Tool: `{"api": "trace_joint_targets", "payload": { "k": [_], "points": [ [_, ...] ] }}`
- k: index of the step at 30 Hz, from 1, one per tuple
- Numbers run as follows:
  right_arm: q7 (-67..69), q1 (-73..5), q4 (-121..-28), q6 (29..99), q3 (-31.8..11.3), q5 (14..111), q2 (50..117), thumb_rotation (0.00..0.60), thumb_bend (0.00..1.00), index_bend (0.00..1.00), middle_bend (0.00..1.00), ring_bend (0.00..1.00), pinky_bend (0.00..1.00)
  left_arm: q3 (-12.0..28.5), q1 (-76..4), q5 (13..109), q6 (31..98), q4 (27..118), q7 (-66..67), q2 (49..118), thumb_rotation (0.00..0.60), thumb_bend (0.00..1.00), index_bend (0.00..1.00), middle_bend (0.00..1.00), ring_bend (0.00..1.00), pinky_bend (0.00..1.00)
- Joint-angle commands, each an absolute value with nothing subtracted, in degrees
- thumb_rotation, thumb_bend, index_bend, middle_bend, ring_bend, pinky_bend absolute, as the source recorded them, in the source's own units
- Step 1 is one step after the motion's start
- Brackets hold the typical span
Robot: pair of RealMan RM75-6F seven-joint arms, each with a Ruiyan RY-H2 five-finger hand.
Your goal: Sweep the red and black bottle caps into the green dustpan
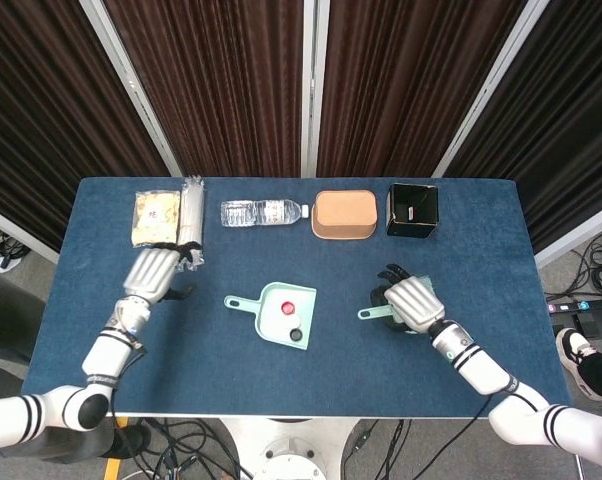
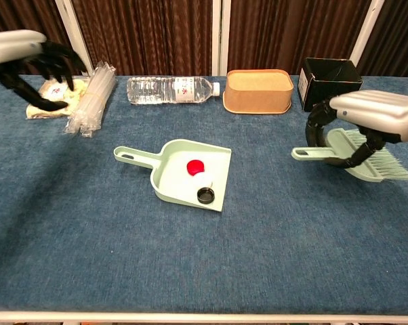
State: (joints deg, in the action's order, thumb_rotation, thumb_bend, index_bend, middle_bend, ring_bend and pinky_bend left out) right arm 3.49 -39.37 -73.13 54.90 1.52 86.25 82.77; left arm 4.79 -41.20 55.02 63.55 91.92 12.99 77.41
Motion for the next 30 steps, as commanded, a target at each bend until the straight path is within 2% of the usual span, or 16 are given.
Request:
{"api": "trace_joint_targets", "payload": {
  "k": [1, 5, 7, 10, 14, 17, 23, 27, 30],
  "points": [
    [-3.3, -38.2, -75.9, 51.9, 1.4, 81.3, 81.5, 0.6, 0.32, 0.29, 0.37, 0.06, 0.07, 3.8, -37.6, 57.4, 67.1, 90.1, 11.2, 75.2, 0.6, 0.27, 0.22, 0.35, 0.28, 0.24],
    [-3.3, -36.0, -76.9, 54.1, 0.6, 79.5, 80.2, 0.6, 0.3, 0.11, 0.28, 0.02, 0.06, 2.7, -33.5, 58.5, 69.0, 89.1, 8.6, 73.0, 0.6, 0.24, 0.22, 0.35, 0.28, 0.23],
    [-1.9, -34.5, -77.6, 56.4, 0.5, 79.8, 78.8, 0.6, 0.3, 0.08, 0.25, 0.01, 0.06, 1.9, -31.6, 59.3, 70.4, 88.4, 8.1, 72.2, 0.6, 0.23, 0.22, 0.35, 0.28, 0.22],
    [2.1, -30.7, -78.1, 62.8, 0.3, 80.8, 76.1, 0.6, 0.3, 0.09, 0.27, 0.04, 0.06, 0.0, -28.1, 61.1, 72.8, 87.9, 7.6, 70.4, 0.6, 0.24, 0.23, 0.35, 0.28, 0.21],
    [8.1, -23.6, -78.8, 73.4, 0.2, 81.4, 71.9, 0.6, 0.3, 0.13, 0.31, 0.08, 0.13, -1.3, -22.5, 63.4, 78.2, 85.1, 5.0, 69.9, 0.6, 0.24, 0.26, 0.35, 0.28, 0.2],
    [11.5, -18.2, -79.9, 80.8, 0.4, 81.7, 69.3, 0.6, 0.3, 0.13, 0.31, 0.09, 0.13, -2.3, -18.7, 64.8, 81.2, 83.2, 3.0, 69.9, 0.6, 0.24, 0.26, 0.34, 0.28, 0.19],
    [15.0, -10.0, -82.6, 91.3, 1.0, 83.0, 65.3, 0.6, 0.3, 0.13, 0.27, 0.05, 0.13, -3.8, -11.6, 67.5, 88.1, 82.8, 2.9, 69.4, 0.6, 0.23, 0.27, 0.31, 0.21, 0.15],
    [13.4, -6.6, -83.2, 94.5, 1.7, 83.9, 64.6, 0.6, 0.31, 0.13, 0.25, 0.02, 0.09, -4.4, -8.0, 69.2, 91.7, 84.0, 4.0, 69.5, 0.6, 0.22, 0.27, 0.3, 0.2, 0.14],
    [13.7, -5.9, -83.4, 93.9, 2.1, 84.7, 64.4, 0.6, 0.32, 0.13, 0.25, 0.01, 0.08, -4.1, -6.7, 70.3, 92.6, 84.1, 4.1, 70.0, 0.6, 0.22, 0.27, 0.29, 0.2, 0.13]
  ]
}}
